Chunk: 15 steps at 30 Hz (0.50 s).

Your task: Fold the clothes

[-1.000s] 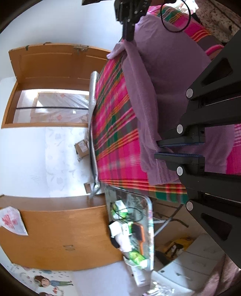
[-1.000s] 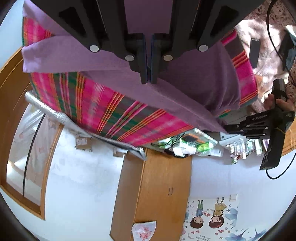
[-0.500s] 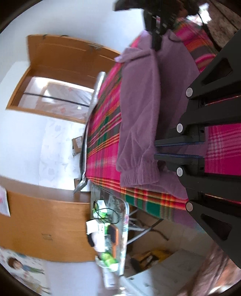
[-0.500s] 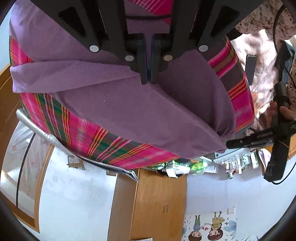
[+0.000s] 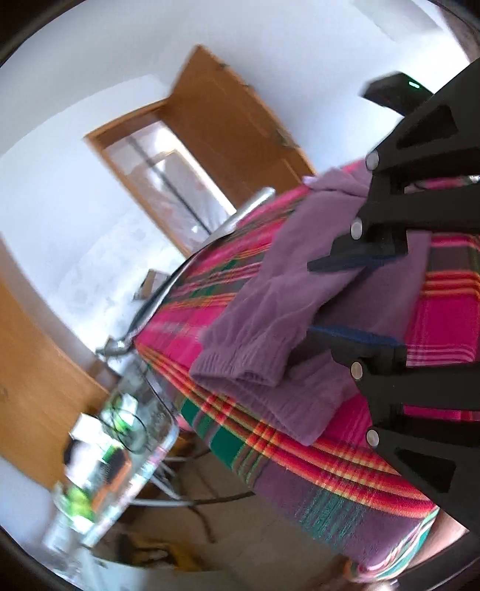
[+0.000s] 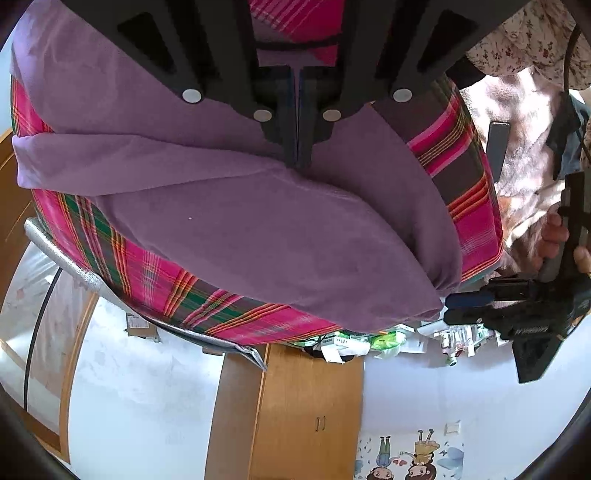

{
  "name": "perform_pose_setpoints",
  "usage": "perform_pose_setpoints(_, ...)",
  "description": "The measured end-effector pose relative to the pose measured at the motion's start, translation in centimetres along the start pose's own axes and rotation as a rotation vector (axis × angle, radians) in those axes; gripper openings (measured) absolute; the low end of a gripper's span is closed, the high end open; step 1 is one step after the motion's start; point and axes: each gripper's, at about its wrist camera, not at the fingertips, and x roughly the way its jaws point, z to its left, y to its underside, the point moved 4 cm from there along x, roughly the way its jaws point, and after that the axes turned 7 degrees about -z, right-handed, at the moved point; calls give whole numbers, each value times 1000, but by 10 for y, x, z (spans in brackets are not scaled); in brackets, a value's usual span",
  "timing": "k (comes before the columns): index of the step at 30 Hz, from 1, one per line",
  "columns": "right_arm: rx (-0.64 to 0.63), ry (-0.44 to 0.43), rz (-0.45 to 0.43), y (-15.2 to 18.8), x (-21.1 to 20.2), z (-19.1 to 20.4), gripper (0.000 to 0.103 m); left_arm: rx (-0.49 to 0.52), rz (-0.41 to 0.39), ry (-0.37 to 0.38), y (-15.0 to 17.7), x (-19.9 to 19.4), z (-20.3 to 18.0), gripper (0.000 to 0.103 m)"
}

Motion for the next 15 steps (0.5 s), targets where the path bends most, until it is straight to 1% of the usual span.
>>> perform_pose_setpoints(1, 9, -1, -10, -2, -3, -3, 0, -38, -5, 10, -2, 2, 3, 48)
perform_pose_setpoints(2, 20, -1, -20, -3, -6, -6, 1, -73, -7, 16, -4, 4, 7, 48)
perform_pose_setpoints(4, 114, -9, -33, -7, -13, -24, 1, -121, 6, 4, -7, 9, 12, 48)
perform_pose_setpoints(7, 285, -41, -33, -10, -16, -55, 2, -127, 15, -29, -9, 16, 14, 48)
perform_pose_setpoints(8, 320, -43, -30, -9, -16, -61, 2, -136, 20, -35, -9, 19, 14, 48)
perform_pose_setpoints(9, 356, -46, -26, -8, -15, -67, 7, -150, 27, -38, -8, 21, 15, 48)
perform_pose_setpoints(10, 388, -51, -22, -7, -13, -72, 15, -162, 31, -40, -7, 24, 16, 48)
perform_pose_setpoints(11, 421, -56, -18, -6, -11, -76, 19, -172, 30, -42, -8, 25, 18, 48)
perform_pose_setpoints(12, 454, -63, -15, -6, -9, -81, 25, -184, 28, -47, -9, 26, 19, 48)
perform_pose_setpoints(13, 499, -85, -10, -5, -7, -86, 31, -194, 25, -52, -10, 26, 21, 48)
perform_pose_setpoints(14, 530, -101, -7, -4, -5, -90, 34, -200, 19, -54, -11, 26, 22, 48)
perform_pose_setpoints(15, 568, -115, -2, -3, -4, -94, 39, -205, 13, -56, -12, 25, 23, 48)
